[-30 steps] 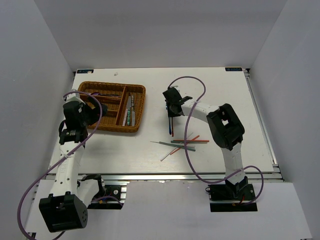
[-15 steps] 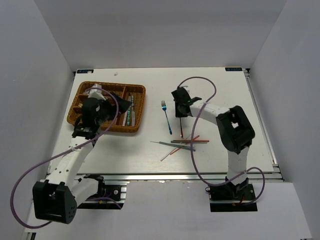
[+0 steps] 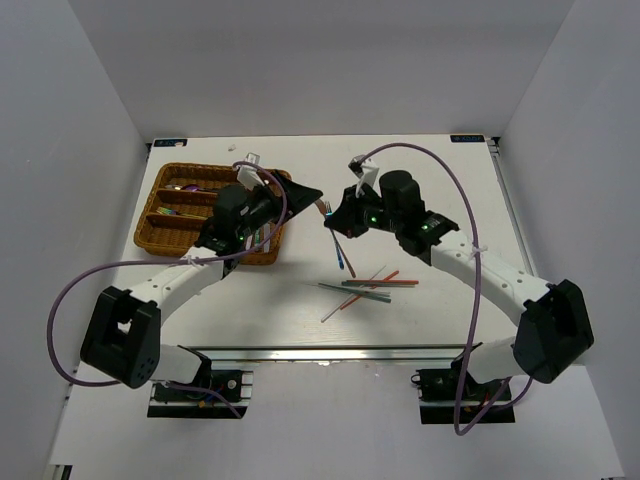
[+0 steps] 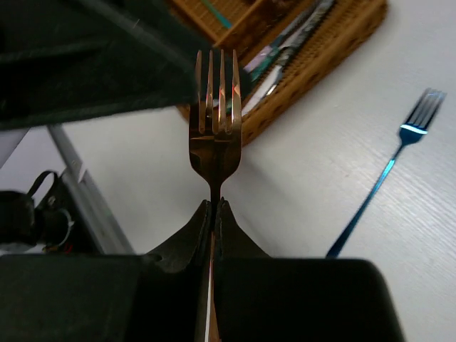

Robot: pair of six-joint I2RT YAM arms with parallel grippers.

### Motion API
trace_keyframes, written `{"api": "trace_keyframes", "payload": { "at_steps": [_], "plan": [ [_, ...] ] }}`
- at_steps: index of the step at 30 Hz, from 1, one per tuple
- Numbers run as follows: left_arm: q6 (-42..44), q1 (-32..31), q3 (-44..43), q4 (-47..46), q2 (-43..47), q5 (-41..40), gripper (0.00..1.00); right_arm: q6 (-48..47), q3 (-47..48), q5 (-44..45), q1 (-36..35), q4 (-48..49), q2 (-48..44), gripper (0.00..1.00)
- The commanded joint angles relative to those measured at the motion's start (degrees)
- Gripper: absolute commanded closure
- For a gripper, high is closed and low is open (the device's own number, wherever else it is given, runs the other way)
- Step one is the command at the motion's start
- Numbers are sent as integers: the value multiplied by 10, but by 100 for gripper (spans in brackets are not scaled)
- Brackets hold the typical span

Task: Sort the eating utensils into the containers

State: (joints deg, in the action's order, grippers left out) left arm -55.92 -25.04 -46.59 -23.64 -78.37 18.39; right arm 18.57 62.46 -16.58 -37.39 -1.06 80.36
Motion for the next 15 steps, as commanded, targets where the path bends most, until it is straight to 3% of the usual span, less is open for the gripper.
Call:
{"api": "trace_keyframes", "payload": {
  "at_steps": [1,3,5,6,7,13,15],
  "plan": [
    [-42,-3,-18,-85,-3,19,11,1,-15,-70,-10,57,-20,100],
    [-54,-5,-17,-96,-10,23,16,-1,-9,-72,-18,55,-20,100],
    [-55,-9,-18,-98,-15,23,32,-2,-2,-69,-25,51,-20,100],
    [-53,-10,-19,-94,-17,22,42,-2,-1,-65,-28,52,-21,100],
    [-51,-11,-24,-78,-20,21,60,0,4,-51,-30,50,-20,100],
    [-50,-13,-26,-54,-20,24,62,6,29,29,-34,29,8,100],
    [-41,-14,-30,-46,-16,22,76,6,42,38,-36,24,16,100]
  ]
}}
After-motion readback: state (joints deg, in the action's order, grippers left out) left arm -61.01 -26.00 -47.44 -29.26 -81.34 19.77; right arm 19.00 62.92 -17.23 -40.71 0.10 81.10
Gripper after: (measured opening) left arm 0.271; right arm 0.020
